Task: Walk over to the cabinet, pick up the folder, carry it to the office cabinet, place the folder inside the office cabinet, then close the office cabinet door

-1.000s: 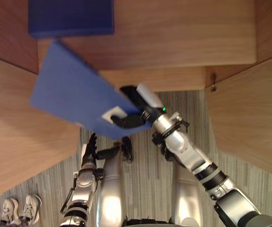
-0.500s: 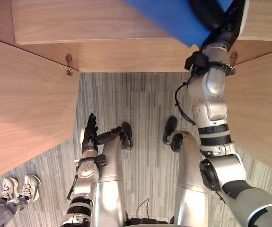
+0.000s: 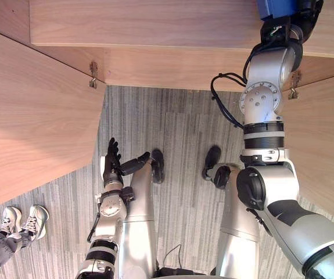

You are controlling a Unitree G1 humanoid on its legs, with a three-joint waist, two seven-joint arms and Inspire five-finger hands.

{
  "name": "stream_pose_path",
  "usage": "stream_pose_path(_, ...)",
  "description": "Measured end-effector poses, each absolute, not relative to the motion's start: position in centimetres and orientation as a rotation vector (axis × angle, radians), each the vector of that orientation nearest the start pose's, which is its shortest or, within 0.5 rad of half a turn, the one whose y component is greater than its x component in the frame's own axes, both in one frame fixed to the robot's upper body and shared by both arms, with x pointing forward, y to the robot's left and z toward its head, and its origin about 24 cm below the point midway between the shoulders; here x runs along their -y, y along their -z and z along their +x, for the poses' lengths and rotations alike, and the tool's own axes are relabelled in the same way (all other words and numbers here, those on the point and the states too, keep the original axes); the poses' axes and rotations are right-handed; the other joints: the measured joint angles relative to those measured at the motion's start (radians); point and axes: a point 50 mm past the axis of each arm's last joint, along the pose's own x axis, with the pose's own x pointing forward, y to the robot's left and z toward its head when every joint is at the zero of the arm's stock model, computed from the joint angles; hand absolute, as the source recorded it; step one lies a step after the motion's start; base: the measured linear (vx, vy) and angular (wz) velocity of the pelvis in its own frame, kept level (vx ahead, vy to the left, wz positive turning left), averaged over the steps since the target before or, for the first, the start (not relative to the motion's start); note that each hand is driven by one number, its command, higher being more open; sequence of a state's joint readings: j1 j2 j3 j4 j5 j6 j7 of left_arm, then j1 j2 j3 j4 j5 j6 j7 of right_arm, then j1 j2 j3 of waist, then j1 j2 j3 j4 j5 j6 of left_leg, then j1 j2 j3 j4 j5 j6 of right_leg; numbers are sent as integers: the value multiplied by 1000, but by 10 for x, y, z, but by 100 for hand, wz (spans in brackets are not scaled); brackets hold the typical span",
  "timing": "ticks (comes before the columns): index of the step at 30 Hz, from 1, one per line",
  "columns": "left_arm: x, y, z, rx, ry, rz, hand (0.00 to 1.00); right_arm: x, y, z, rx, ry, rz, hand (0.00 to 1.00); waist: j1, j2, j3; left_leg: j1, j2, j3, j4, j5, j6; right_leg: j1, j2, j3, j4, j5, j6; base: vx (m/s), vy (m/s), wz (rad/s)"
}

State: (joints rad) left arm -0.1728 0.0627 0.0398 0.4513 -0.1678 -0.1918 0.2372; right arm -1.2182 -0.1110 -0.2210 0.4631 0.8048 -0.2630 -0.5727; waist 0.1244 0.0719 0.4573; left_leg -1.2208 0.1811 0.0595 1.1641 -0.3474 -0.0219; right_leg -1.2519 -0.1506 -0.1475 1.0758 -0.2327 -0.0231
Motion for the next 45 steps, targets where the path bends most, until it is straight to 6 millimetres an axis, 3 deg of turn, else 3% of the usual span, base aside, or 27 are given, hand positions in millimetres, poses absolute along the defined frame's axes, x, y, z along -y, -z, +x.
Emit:
stream_pose_path(11,-176,-1,281,-105,-277,-104,100,126,-331,372,602,137,970,100,-7,0,-1,7,-4,-16,-16,8,-7,19,-3,-19,-17,-1,-4,-52,-1,3)
stream_pose_path(19,-172,2,282,-123,-274,-110,100,88,-335,365,668,-1,682,100,-21,-3,-4,46,10,-2,-49,8,-7,54,12,-16,-56,6,-3,-44,-5,-5)
stream_pose_path(25,-163,0,284,-116,-257,-121,100,82,-332,360,721,-21,489,100,-47,-3,-4,54,13,7,-65,8,-7,59,16,-13,-72,10,0,-40,-7,-3)
stream_pose_path(33,-170,7,281,-139,-253,-64,100,99,-311,357,784,-128,75,100,-73,-10,-7,78,21,17,-80,7,-7,78,23,-10,-88,11,2,-51,-12,-3)
stream_pose_path(35,-173,9,280,-142,-254,-54,100,101,-298,359,759,-175,-56,100,-79,-18,-12,79,24,18,-80,7,-7,78,26,-10,-90,11,2,-57,-17,-3)
stream_pose_path(39,-179,11,277,-143,-220,-16,100,113,-251,362,639,-308,-390,100,-85,-36,-21,80,27,19,-89,7,-7,81,26,-15,-99,11,2,-51,-14,-1)
stream_pose_path(41,-180,12,276,-147,-212,-6,100,114,-251,360,648,-344,-473,100,-89,-38,-22,83,27,22,-93,7,-7,83,26,-14,-103,13,3,-44,-5,-1)
stream_pose_path(42,-181,13,276,-149,-204,2,100,116,-250,360,643,-353,-514,0,-88,-42,-24,87,27,24,-97,7,-7,86,26,-14,-105,13,3,-45,-10,-1)
stream_pose_path(45,-182,17,275,-164,-190,13,100,123,-247,361,617,-382,-589,0,-86,-53,-30,104,27,23,-109,7,-7,102,26,-18,-117,13,3,-47,-17,1)
